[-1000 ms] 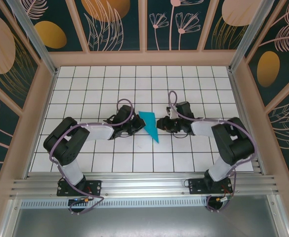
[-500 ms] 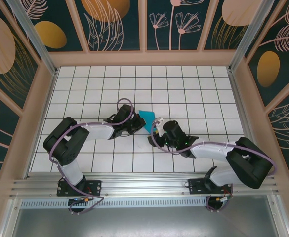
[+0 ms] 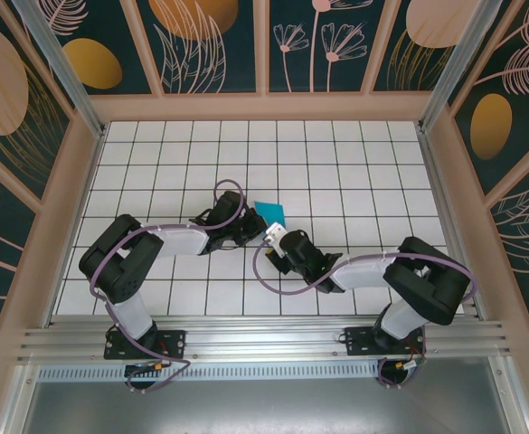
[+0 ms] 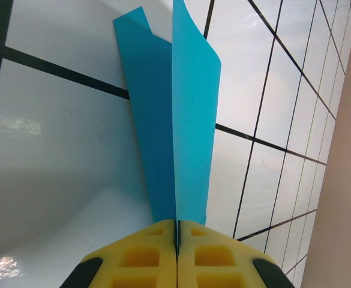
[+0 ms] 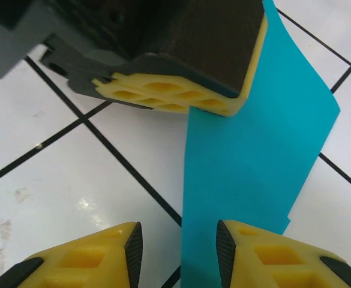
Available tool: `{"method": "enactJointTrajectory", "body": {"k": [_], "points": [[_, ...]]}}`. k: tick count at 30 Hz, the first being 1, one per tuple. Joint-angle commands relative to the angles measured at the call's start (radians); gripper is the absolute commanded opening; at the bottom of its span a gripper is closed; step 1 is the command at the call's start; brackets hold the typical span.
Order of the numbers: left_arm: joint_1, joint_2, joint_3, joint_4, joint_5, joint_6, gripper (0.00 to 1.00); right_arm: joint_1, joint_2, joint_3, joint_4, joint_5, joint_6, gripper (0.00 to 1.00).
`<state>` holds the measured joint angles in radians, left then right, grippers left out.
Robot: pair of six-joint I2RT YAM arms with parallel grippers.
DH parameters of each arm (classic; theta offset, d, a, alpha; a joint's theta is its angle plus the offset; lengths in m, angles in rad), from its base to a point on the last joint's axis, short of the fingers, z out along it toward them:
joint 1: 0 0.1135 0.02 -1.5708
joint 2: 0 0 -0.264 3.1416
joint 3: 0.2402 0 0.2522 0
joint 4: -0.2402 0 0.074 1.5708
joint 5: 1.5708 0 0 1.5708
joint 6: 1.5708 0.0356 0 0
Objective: Fold a paper plane with a square sheet of paper (pick it up from the middle)
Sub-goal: Fold the wing for the fifth time at the center of the table.
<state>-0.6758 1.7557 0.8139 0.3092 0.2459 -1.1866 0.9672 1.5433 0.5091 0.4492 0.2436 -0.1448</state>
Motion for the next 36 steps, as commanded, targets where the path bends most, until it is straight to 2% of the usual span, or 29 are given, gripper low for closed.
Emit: {"method": "enactJointTrajectory", "body": {"k": [1, 8, 30, 36], "points": [[-0.005, -0.005, 0.018, -0.024, -0.012, -0.003, 0.08, 0.010, 0.039, 0.042, 0.042, 0.072, -0.047, 0.39], [-0.005, -0.006, 0.020, -0.031, -0.016, 0.002, 0.08, 0.011, 0.072, 0.054, 0.062, 0.051, -0.070, 0.32], [-0.005, -0.011, 0.025, -0.042, -0.018, 0.005, 0.09, 0.016, 0.105, 0.058, 0.066, 0.133, -0.088, 0.16], [-0.005, -0.025, 0.029, -0.062, -0.030, 0.011, 0.12, 0.016, 0.107, 0.055, 0.069, 0.139, -0.067, 0.08]]}}
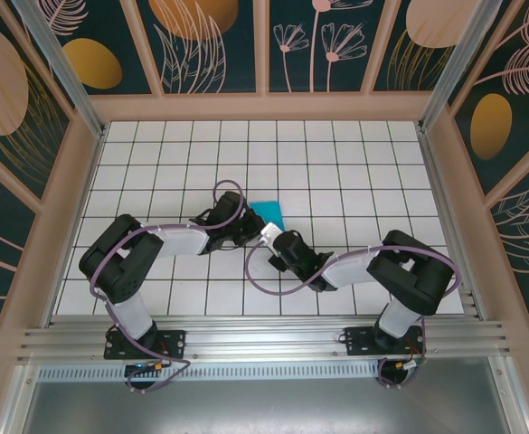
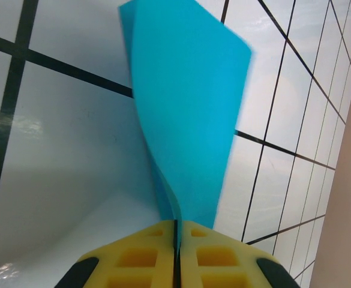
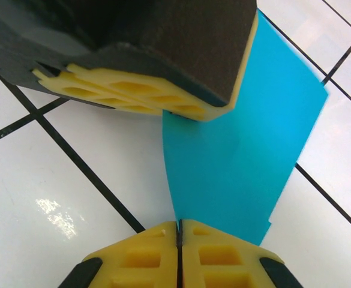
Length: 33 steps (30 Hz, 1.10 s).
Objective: Fold a paper plane with a square sheet of paper (pick it up from the middle)
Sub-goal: Fold the wing for the fifth time at the center of the table.
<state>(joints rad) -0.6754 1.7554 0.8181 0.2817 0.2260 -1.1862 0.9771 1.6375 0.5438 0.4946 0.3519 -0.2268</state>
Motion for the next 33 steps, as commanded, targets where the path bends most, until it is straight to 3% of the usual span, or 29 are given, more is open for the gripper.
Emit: {"method": "enactJointTrajectory", "body": {"k": [1, 5, 10, 18, 24, 33], "points": [[-0.006, -0.026, 0.027, -0.040, -0.014, 0.015, 0.13, 0.006, 0.013, 0.021, 0.023, 0.032, 0.018, 0.05], [-0.005, -0.036, 0.032, -0.052, -0.026, 0.026, 0.17, 0.005, 0.008, 0.019, 0.029, 0.014, 0.031, 0.00], [-0.006, -0.095, 0.029, -0.095, -0.085, 0.042, 0.34, -0.009, -0.002, 0.015, 0.038, -0.048, 0.064, 0.00], [-0.004, -0.239, -0.031, -0.146, -0.233, 0.055, 0.61, -0.085, -0.047, -0.019, 0.085, -0.251, 0.220, 0.00], [-0.004, -0.342, -0.103, -0.099, -0.305, 0.050, 0.66, -0.151, -0.075, -0.054, 0.139, -0.401, 0.348, 0.00], [-0.004, -0.316, -0.099, -0.063, -0.257, 0.065, 0.65, -0.249, -0.037, -0.095, 0.273, -0.642, 0.547, 0.00]]}}
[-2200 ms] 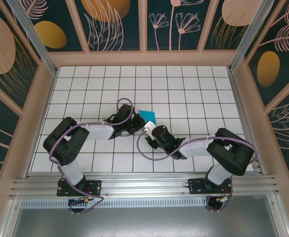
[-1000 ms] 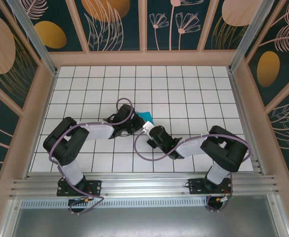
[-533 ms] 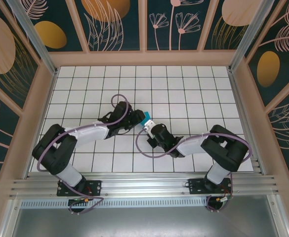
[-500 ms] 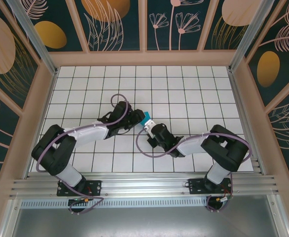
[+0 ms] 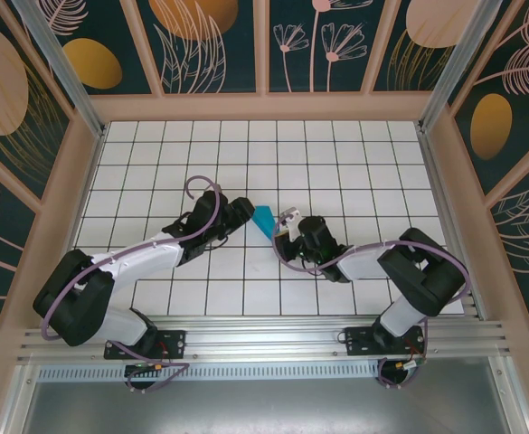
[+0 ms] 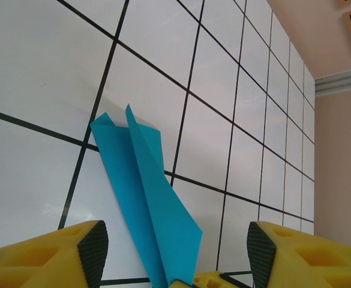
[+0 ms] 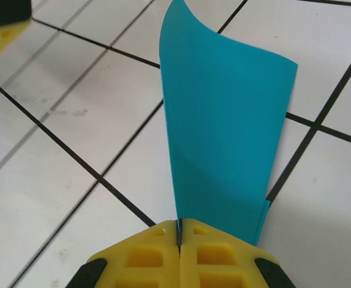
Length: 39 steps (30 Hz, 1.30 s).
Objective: Fold a paper plane with a square sheet of paper (pick it up from the middle)
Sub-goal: Fold the wing for the fifth time at the center of the table.
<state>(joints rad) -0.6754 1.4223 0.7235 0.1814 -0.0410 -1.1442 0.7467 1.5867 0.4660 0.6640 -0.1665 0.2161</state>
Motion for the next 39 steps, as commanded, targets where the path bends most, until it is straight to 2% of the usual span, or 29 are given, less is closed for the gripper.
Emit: {"method": "enactJointTrajectory", "body": {"k": [1, 7, 16, 22, 31, 39], "points": [[-0.004, 0.024, -0.003, 0.042, 0.017, 0.020, 0.64, -0.025, 0.021, -0.020, 0.112, -0.141, 0.123, 0.00], [-0.003, 0.066, 0.009, 0.062, 0.059, 0.018, 0.63, -0.067, 0.075, -0.014, 0.150, -0.253, 0.235, 0.00], [-0.003, 0.096, 0.014, 0.098, 0.101, 0.021, 0.63, -0.118, 0.130, -0.018, 0.157, -0.307, 0.364, 0.00], [-0.003, 0.124, 0.017, 0.129, 0.141, 0.018, 0.62, -0.166, 0.197, -0.029, 0.223, -0.393, 0.498, 0.00], [-0.004, 0.193, 0.042, 0.186, 0.236, 0.030, 0.62, -0.233, 0.268, -0.040, 0.305, -0.508, 0.651, 0.00], [-0.003, 0.286, 0.095, 0.252, 0.341, 0.040, 0.62, -0.251, 0.254, -0.035, 0.325, -0.561, 0.700, 0.00]]}}
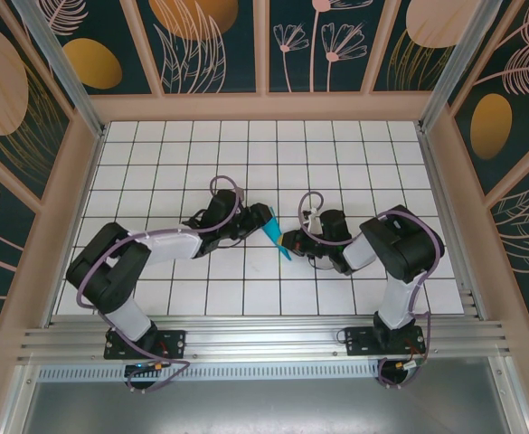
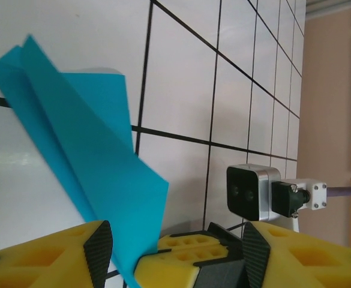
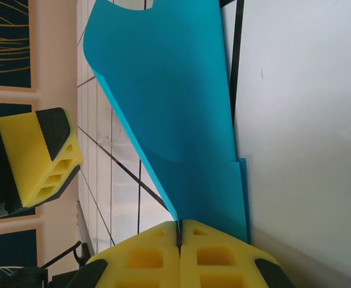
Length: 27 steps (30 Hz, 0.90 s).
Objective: Fold a paper plane with a square sheet of paper (pick it up from the middle)
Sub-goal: Fold the wing for the fifth time at the center of the table.
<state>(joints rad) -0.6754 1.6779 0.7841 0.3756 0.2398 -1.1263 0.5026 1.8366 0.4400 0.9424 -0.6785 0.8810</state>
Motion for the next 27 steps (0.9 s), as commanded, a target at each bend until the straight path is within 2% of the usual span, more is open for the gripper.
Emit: {"method": "enactJointTrajectory", "body": {"k": [1, 9, 12, 18, 27], "points": [[-0.005, 0.044, 0.039, 0.071, 0.069, 0.019, 0.62, -0.007, 0.000, -0.008, 0.050, -0.057, 0.039, 0.00], [-0.004, 0.120, 0.077, 0.091, 0.081, 0.012, 0.61, -0.014, 0.028, 0.001, 0.062, -0.076, 0.112, 0.00], [-0.004, 0.134, 0.080, 0.093, 0.082, 0.014, 0.62, -0.021, 0.045, -0.013, 0.126, -0.083, 0.174, 0.00], [-0.004, 0.169, 0.089, 0.103, 0.092, 0.029, 0.62, -0.023, 0.038, 0.003, 0.031, -0.070, 0.183, 0.00], [-0.005, 0.192, 0.110, 0.090, 0.082, 0.045, 0.61, -0.019, -0.059, 0.021, -0.181, -0.013, 0.052, 0.19]]}}
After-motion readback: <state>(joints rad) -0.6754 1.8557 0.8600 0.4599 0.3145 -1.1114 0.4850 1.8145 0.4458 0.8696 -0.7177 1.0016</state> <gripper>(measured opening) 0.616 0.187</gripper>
